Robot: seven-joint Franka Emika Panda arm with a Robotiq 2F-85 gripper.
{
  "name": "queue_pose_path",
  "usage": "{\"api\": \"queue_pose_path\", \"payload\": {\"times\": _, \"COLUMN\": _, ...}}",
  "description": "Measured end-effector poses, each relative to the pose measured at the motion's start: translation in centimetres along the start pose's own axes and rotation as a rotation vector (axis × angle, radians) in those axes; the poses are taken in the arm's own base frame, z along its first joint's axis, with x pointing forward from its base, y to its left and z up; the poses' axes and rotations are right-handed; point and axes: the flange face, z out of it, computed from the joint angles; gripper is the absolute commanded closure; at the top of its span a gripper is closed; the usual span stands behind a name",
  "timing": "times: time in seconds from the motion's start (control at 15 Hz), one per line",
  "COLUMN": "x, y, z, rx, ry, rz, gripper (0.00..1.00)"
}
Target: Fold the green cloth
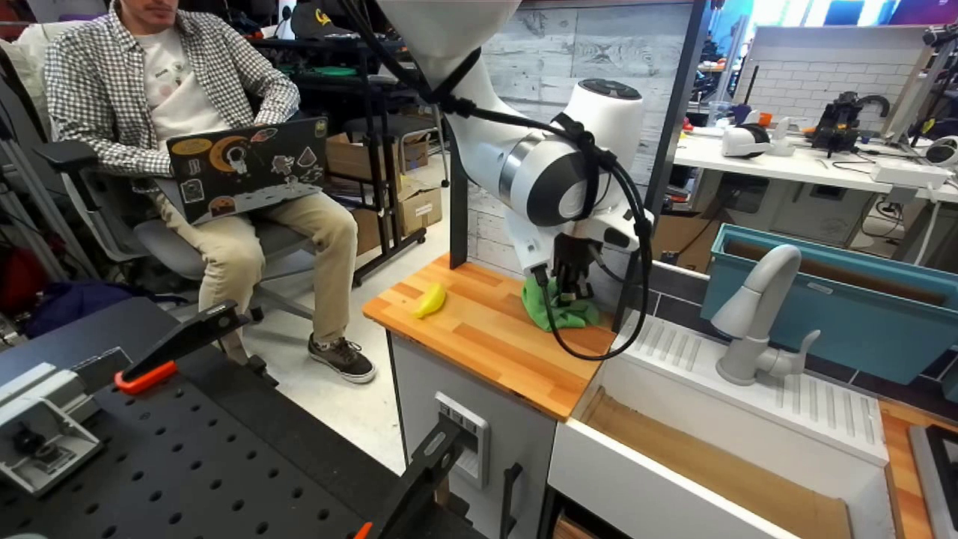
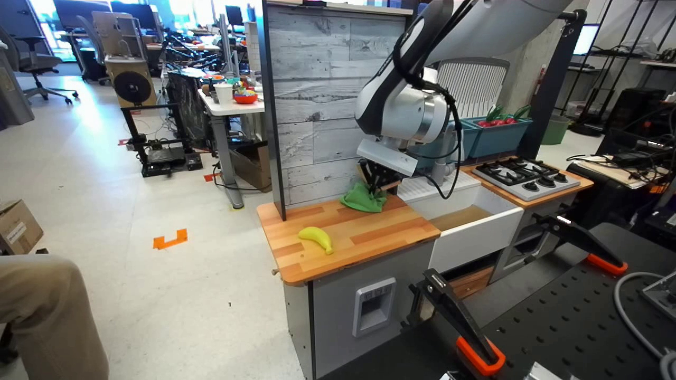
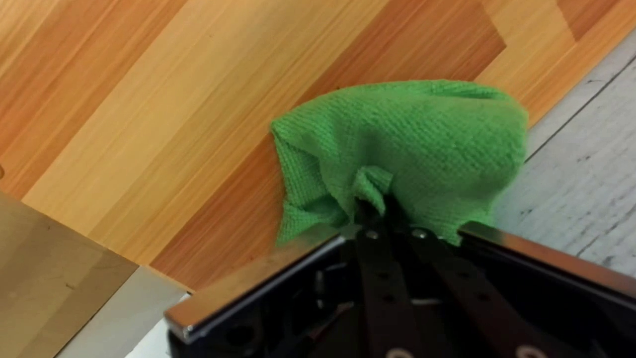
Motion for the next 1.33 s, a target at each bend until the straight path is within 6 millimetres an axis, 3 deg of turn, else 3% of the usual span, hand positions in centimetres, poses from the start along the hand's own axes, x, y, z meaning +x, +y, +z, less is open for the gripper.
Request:
{"api": "queue_pose_path", "payload": {"times": 0.6, "x": -0.3, "y": -0.6, "z": 0.5, "rx": -0.014, "ry": 0.015, "rz": -0.007, "gripper": 0.04}}
{"api": "queue_pose_path", "payload": {"times": 1.0, "x": -0.6, "y": -1.1, "z": 0.1, "rx": -0.006, "ry": 0.011, "rz": -0.020, "gripper": 0.00}}
{"api": "queue_pose_path", "payload": {"times": 1.33, "x": -0.1, "y": -0.6, "z": -2.4, "rx": 0.005, "ry": 0.016, "rz": -0.040, "gripper": 0.00}}
